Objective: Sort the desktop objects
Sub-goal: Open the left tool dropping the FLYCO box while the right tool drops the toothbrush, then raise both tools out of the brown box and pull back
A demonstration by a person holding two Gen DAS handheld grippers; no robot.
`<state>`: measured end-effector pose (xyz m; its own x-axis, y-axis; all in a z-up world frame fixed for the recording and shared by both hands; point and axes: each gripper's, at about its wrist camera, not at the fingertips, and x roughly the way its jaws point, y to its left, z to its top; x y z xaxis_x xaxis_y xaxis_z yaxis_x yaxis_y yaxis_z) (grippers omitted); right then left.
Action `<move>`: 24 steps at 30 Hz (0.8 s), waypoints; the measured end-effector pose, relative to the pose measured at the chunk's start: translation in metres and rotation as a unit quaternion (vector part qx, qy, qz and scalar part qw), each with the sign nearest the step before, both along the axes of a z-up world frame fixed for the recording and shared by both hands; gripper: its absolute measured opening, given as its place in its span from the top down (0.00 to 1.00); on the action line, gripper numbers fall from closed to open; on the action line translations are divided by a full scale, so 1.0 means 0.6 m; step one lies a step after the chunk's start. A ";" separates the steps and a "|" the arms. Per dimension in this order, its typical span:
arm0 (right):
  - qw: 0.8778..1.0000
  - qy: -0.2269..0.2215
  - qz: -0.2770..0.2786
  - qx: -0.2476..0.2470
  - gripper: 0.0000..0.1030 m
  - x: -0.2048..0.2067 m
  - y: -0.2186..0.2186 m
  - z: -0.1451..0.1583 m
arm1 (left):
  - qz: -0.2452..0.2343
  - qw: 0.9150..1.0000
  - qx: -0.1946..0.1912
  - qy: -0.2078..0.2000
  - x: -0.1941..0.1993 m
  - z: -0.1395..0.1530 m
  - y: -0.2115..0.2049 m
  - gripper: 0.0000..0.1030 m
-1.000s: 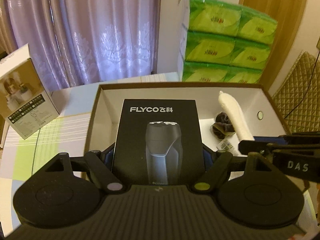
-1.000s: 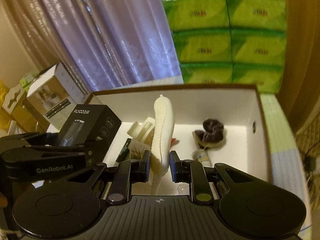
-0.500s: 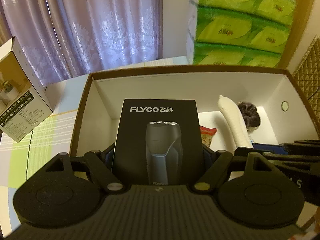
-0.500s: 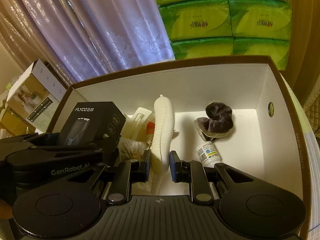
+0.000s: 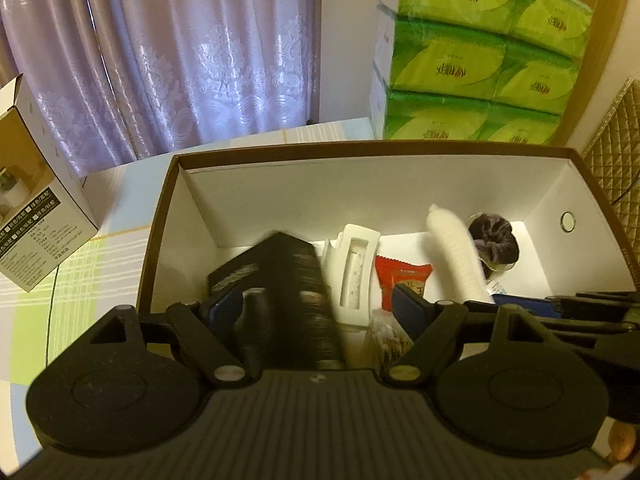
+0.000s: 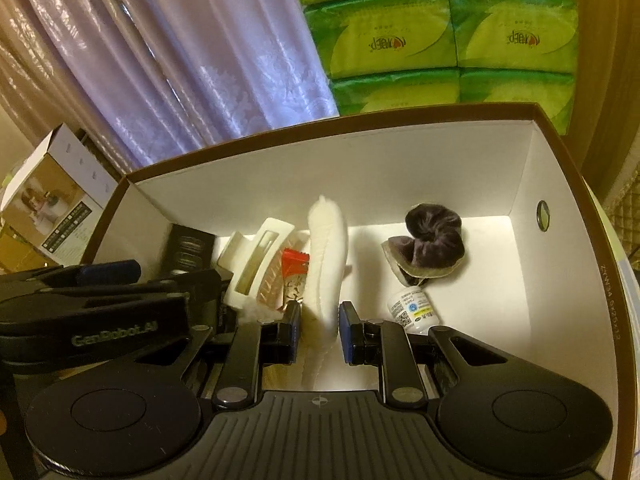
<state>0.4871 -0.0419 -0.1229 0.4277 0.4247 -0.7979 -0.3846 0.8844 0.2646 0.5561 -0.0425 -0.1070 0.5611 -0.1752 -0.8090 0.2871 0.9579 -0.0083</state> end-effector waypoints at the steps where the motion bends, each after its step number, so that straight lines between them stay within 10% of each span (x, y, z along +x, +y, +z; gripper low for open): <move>1: 1.000 -0.002 0.000 0.001 0.83 -0.001 -0.001 0.001 | 0.000 1.000 -0.003 0.000 -0.002 0.003 0.002 0.23; 14: 0.998 -0.058 0.027 -0.003 0.18 -0.072 -0.033 0.056 | 0.015 1.000 -0.024 -0.012 -0.064 0.051 0.033 0.17; 24: 0.993 -0.111 0.033 -0.001 0.02 -0.159 -0.076 0.108 | 0.041 0.998 -0.003 -0.057 -0.165 0.096 0.055 0.06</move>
